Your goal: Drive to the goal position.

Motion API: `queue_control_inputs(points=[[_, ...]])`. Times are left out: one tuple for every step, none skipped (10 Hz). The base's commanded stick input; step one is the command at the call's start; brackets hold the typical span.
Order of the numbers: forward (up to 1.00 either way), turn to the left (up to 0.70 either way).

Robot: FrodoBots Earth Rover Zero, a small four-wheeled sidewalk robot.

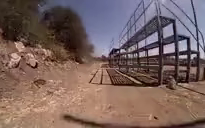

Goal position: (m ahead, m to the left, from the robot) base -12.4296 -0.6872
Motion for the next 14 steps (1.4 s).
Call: queue_control_inputs(points=[[1.0, 0.0], [1.0, 0.0], [1.0, 0.0], [1.0, 0.0], [1.0, 0.0], [1.0, -0.27], [1.0, -0.27], [1.0, 0.0], [1.0, 0.0], [1.0, 0.0], [1.0, 0.0], [1.0, 0.0], [1.0, 0.0], [1.0, 0.0]])
